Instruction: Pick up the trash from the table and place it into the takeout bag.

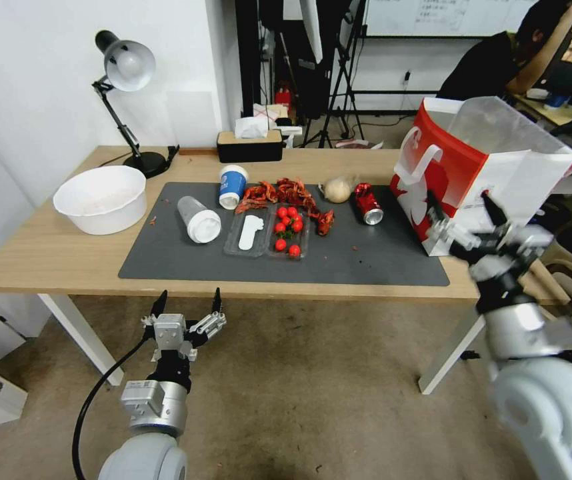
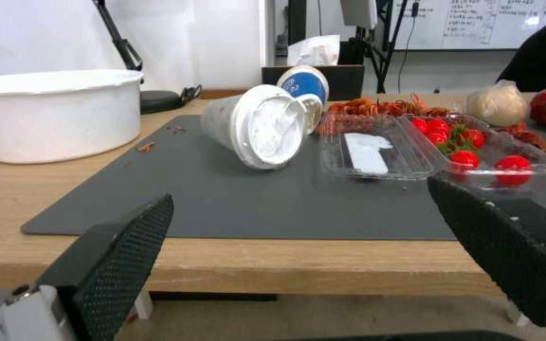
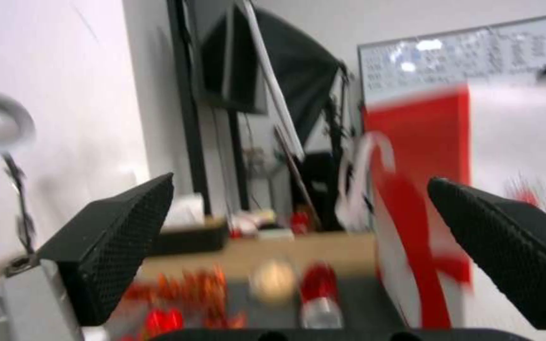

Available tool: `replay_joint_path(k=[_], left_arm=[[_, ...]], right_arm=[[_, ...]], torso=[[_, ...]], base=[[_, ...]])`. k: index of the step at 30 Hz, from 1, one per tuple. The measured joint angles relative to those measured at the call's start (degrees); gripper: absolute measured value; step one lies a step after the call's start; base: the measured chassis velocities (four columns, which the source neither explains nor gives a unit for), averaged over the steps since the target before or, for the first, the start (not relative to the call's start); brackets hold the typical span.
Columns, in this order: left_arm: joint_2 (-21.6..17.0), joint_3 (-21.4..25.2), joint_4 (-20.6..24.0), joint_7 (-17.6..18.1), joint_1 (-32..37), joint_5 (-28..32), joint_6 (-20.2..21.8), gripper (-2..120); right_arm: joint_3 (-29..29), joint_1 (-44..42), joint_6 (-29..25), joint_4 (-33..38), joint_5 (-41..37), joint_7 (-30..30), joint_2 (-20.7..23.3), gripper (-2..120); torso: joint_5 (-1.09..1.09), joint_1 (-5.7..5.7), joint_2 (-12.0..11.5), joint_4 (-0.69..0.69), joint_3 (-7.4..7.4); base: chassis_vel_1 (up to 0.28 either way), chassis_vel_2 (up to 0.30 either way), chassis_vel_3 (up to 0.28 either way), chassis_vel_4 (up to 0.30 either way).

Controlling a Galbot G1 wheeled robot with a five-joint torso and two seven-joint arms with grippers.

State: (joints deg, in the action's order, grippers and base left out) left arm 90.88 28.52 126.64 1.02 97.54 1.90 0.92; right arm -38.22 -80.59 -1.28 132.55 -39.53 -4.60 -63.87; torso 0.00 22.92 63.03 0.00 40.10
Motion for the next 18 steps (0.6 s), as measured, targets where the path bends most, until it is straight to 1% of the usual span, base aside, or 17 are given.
replay_joint_path(k=[1,2,3,4,7,10,11,13,18], left_arm=[[0.0,0.0,0.0,0.0,0.0,0.0,0.0,100],[-0.1,0.0,-0.1,0.0,0.0,0.0,-0.1,100],[-0.2,0.0,-0.2,0.0,0.0,0.1,-0.2,100],[-0.3,0.0,-0.4,0.0,-0.2,0.1,-0.3,100],[-0.3,0.0,-0.5,0.0,-0.2,0.2,-0.3,100],[-0.6,0.0,-0.9,0.0,-0.6,0.2,-0.4,100],[-0.6,0.0,-0.9,0.0,-0.6,0.2,-0.4,100],[-0.9,0.3,-1.3,0.0,-0.9,1.1,-0.4,100],[-1.3,0.8,-1.4,0.0,-1.0,1.7,-0.5,100]], right_arm=[[0.0,0.0,0.0,0.0,0.0,0.0,0.0,100],[0.8,-2.2,-1.2,0.0,3.3,0.1,-0.7,100],[1.2,-3.2,-1.8,0.0,4.8,0.1,-1.1,100],[3.3,-7.1,-4.2,-0.6,10.3,-0.5,-2.6,100],[4.3,-8.5,-5.2,-1.0,12.3,-1.0,-3.2,100],[9.0,-13.2,-8.3,-3.1,19.3,-4.9,-5.4,100],[9.0,-13.2,-8.3,-3.1,19.3,-4.9,-5.4,100],[13.3,-15.8,-10.5,-5.6,24.6,-8.1,-7.1,100],[15.7,-17.1,-12.8,-9.1,27.3,-9.5,-8.1,100]], torso=[[0.0,0.0,0.0,0.0,0.0],[0.0,0.0,0.0,-0.01,0.0],[-0.01,0.0,0.0,0.0,0.0],[-0.01,0.0,0.0,-0.01,0.0],[0.0,0.0,0.0,-0.01,0.0],[-0.01,0.0,0.0,0.0,0.0],[-0.01,0.0,0.0,0.0,0.0],[-0.01,0.0,0.0,-0.01,0.01],[-0.01,0.0,0.0,0.0,0.0]], base=[[0.0,0.0,0.0,0.0],[0.0,0.0,0.0,0.0],[0.0,0.0,0.0,0.0],[0.0,0.0,0.0,0.0],[0.0,0.0,0.0,0.0],[0.0,0.0,0.0,0.0],[0.0,0.0,0.0,0.0],[0.0,0.0,0.0,0.0],[0.0,0.0,0.0,0.0]])
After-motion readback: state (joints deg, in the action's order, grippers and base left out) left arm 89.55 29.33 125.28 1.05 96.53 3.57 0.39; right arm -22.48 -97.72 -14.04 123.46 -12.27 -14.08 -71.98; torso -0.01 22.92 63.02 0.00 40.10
